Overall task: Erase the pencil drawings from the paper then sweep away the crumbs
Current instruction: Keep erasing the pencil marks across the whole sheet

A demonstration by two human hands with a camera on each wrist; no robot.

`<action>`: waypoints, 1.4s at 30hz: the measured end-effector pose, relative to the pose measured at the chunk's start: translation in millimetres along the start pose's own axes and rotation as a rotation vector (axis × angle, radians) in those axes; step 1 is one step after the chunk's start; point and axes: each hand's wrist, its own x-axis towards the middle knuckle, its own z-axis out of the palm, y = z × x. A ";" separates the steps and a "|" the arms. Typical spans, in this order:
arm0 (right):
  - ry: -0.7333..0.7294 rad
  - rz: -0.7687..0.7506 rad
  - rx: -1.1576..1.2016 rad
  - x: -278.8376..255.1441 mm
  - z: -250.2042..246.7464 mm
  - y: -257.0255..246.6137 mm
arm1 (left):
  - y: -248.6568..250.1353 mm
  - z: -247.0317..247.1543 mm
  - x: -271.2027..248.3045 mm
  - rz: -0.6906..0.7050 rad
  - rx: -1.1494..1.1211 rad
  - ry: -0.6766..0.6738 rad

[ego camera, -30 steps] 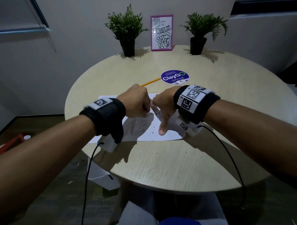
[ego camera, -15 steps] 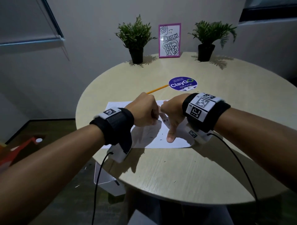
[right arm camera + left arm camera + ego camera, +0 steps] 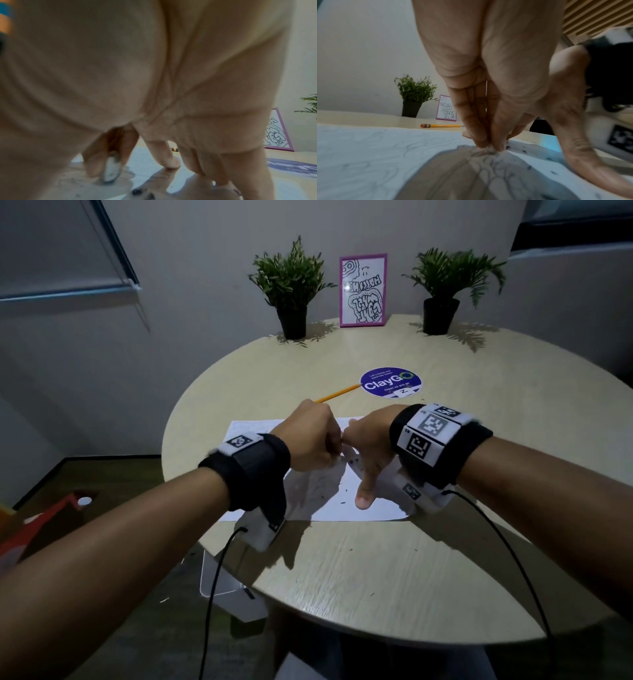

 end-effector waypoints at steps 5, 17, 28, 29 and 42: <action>0.003 0.027 0.030 5.5 3.2 2.9 | 8.4 2.7 -27.8 0.104 -0.040 -0.110; -0.021 0.054 0.010 10.0 4.2 1.9 | 5.6 3.6 -10.7 0.051 -0.059 -0.050; 0.007 0.068 -0.059 1.3 2.4 -1.3 | -6.8 -6.7 10.6 -0.056 -0.045 0.027; 0.012 0.069 -0.072 1.1 2.6 -1.7 | -7.2 -5.5 11.3 -0.052 -0.024 0.012; 0.003 0.058 -0.034 4.6 1.5 -2.3 | 0.3 -3.0 -5.6 0.069 -0.001 -0.046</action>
